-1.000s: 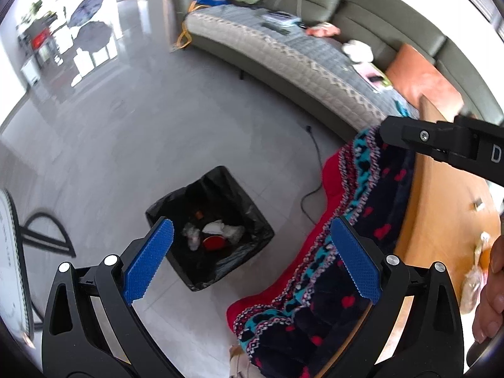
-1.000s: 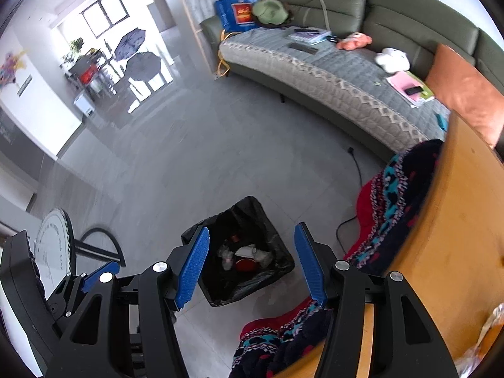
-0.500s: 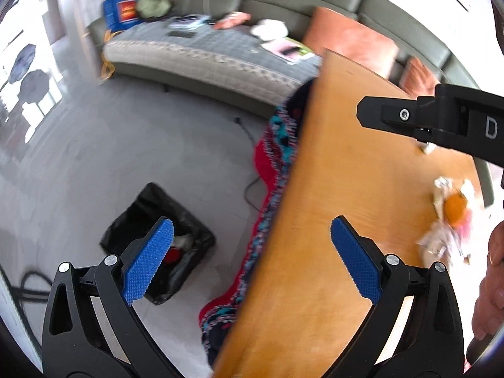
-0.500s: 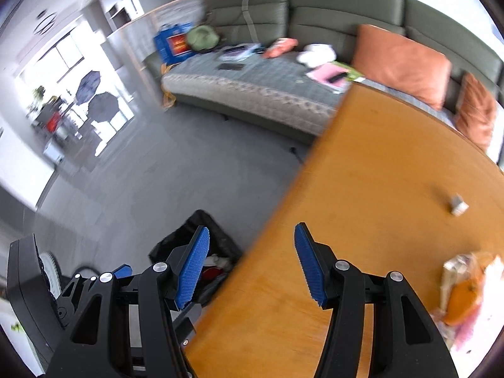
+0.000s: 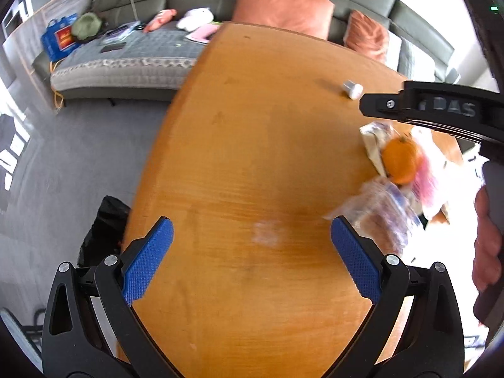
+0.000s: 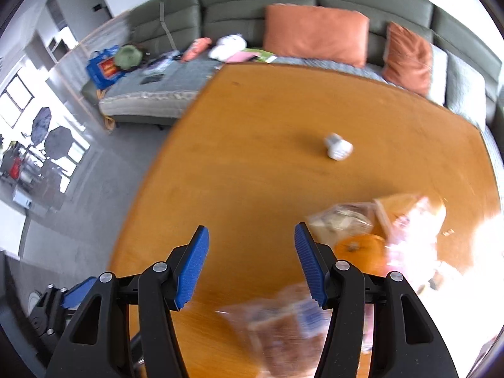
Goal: Collect trash
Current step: 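Move both open grippers back over the table toward the remaining items, then close the right gripper on the orange while the left grasps the sliced bread bag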
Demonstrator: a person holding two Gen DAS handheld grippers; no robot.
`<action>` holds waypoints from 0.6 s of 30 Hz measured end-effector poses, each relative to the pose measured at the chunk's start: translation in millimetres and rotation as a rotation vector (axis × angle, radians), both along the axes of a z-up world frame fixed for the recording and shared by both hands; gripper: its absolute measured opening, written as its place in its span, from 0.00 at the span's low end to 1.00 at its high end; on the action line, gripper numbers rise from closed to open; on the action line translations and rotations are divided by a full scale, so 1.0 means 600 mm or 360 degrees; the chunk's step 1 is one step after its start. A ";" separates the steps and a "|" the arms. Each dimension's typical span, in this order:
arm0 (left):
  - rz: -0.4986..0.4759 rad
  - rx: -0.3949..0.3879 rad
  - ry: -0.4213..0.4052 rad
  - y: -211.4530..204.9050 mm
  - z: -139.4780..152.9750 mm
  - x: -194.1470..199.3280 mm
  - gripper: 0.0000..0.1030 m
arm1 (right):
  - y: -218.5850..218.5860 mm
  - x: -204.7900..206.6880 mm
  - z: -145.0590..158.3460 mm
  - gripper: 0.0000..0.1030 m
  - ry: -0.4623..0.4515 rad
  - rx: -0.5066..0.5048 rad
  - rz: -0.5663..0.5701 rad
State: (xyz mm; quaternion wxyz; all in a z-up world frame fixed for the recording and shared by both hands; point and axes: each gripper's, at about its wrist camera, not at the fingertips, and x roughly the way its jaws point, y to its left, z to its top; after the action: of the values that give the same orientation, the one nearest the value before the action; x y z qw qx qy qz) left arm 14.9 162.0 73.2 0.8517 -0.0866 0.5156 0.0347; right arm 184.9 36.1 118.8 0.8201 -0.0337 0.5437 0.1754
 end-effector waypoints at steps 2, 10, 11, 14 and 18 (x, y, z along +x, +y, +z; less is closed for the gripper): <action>-0.0018 0.0005 0.0010 -0.016 -0.002 0.006 0.94 | -0.022 0.011 -0.022 0.56 0.0050 -0.0027 -0.0037; -0.0031 0.0022 0.0040 -0.060 -0.008 0.015 0.94 | -0.046 0.022 -0.041 0.58 -0.0039 -0.0200 0.0026; -0.0030 0.0025 0.0038 -0.065 -0.007 0.018 0.94 | -0.053 0.025 -0.043 0.58 -0.0038 -0.0211 0.0017; -0.0026 0.0033 0.0034 -0.077 -0.005 0.023 0.94 | -0.077 0.037 -0.050 0.58 -0.0020 -0.0205 -0.0008; -0.0022 0.0027 0.0054 -0.084 -0.010 0.026 0.94 | -0.092 0.042 -0.056 0.58 -0.0010 -0.0243 0.0009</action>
State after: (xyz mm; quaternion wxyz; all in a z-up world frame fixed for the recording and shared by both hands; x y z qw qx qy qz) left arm 30.4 111.4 67.3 0.8438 -0.0752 0.5302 0.0348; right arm 209.9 -19.2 85.1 0.8163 -0.0981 0.5528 0.1357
